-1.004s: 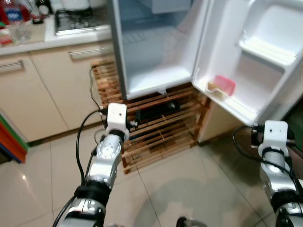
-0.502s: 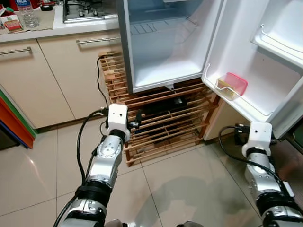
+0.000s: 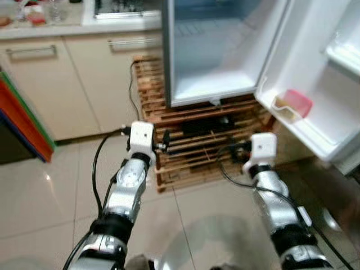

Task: Restocking fridge

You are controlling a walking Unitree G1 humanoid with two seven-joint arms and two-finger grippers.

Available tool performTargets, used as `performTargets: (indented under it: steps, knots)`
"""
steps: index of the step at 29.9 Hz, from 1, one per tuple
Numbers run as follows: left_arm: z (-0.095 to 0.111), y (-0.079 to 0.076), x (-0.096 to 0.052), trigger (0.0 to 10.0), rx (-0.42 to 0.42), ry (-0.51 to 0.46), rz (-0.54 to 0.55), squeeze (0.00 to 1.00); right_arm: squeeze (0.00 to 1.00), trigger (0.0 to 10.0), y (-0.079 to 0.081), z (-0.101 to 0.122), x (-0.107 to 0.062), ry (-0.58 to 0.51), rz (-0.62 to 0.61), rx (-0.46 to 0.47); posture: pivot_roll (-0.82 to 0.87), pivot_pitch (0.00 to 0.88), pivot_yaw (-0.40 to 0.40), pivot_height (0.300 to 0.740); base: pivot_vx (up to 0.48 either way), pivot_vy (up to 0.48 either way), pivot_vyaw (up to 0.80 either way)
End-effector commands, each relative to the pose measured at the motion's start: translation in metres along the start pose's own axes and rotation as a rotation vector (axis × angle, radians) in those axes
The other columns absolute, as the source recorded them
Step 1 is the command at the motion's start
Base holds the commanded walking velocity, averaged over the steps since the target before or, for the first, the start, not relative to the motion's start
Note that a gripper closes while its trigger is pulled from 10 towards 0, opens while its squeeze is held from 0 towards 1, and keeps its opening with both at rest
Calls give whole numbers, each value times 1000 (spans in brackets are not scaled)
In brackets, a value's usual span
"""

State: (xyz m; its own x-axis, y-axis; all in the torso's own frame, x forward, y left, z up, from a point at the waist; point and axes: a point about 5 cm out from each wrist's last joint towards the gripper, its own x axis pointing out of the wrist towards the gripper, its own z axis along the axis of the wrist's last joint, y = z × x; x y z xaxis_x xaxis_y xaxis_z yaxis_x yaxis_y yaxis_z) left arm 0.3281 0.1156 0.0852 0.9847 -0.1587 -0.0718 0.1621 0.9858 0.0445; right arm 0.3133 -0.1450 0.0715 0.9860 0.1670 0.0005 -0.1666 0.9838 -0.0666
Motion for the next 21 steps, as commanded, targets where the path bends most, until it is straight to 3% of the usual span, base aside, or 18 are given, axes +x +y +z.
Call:
performTargets:
  steps: [1, 6, 10, 11, 19, 21]
  knots:
    - [2, -2, 1, 10000, 13, -5, -4, 0, 102, 10000, -3, 3, 0, -1, 2, 0, -51, 0, 1, 730, 0, 0, 675]
    - [1, -2, -1, 10000, 17, -10, -4, 0, 122, 10000, -1, -1, -3, 22, 25, 2, -51, 0, 0, 730, 0, 0, 635]
    - [3, 3, -3, 10000, 18, -32, 29, 0, 106, 10000, -2, -12, -9, 85, 42, -19, -52, 0, 0, 730, 366, 307, 627]
    - [4, 4, -2, 10000, 9, -32, 45, 0, 55, 10000, -2, -15, -10, 95, 44, -27, -52, 0, -1, 730, 371, 304, 0]
    - [7, 11, -3, 10000, -28, -45, 88, 0, 55, 10000, -13, -16, -17, 74, -36, 29, -50, 0, 3, 730, 363, 313, 0]
    - [17, 24, -7, 10000, -55, -82, 117, 0, 78, 10000, -25, -4, -19, 11, -117, 76, -46, 0, 10, 730, 354, 324, 0]
